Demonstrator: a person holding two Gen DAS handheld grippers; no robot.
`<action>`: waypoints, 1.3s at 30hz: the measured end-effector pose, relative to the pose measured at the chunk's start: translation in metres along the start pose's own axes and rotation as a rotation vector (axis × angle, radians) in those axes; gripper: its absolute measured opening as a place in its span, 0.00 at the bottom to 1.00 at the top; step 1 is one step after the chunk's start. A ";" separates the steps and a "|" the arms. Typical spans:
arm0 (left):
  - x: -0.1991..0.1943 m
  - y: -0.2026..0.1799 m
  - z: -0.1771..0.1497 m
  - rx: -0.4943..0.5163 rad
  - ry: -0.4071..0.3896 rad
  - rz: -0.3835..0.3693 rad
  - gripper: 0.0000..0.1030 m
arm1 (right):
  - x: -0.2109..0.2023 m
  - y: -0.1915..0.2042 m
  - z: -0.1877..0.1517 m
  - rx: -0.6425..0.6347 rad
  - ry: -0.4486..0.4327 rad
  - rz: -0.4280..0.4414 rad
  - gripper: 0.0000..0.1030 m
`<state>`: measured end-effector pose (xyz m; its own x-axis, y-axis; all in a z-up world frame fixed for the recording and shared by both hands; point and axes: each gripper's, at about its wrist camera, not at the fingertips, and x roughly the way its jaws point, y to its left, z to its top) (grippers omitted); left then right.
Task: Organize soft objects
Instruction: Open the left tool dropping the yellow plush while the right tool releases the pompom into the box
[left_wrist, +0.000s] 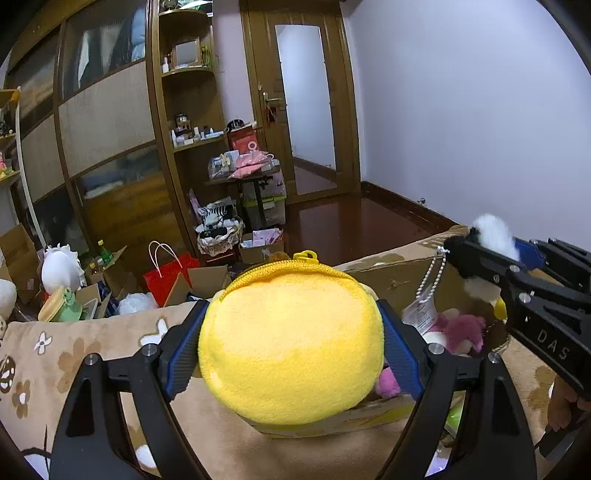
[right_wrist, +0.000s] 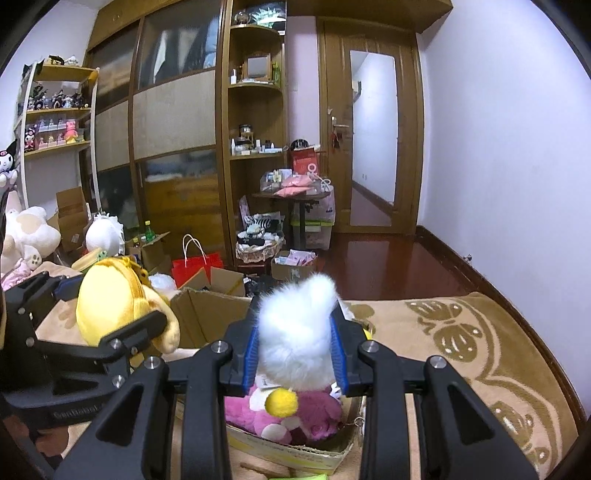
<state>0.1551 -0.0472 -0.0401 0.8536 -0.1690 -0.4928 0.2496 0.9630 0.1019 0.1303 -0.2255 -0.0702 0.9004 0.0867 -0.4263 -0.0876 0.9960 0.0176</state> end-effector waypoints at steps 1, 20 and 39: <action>0.003 0.000 -0.001 0.002 0.005 -0.001 0.83 | 0.003 -0.001 -0.001 0.003 0.007 0.001 0.33; 0.029 0.007 -0.013 -0.026 0.089 -0.044 0.87 | 0.025 -0.009 -0.023 0.063 0.091 0.053 0.35; 0.019 0.003 -0.018 -0.005 0.113 -0.011 0.95 | 0.019 -0.021 -0.023 0.124 0.101 0.071 0.52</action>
<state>0.1639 -0.0435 -0.0652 0.7935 -0.1553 -0.5884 0.2564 0.9622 0.0917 0.1396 -0.2451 -0.1000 0.8461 0.1608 -0.5083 -0.0906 0.9829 0.1602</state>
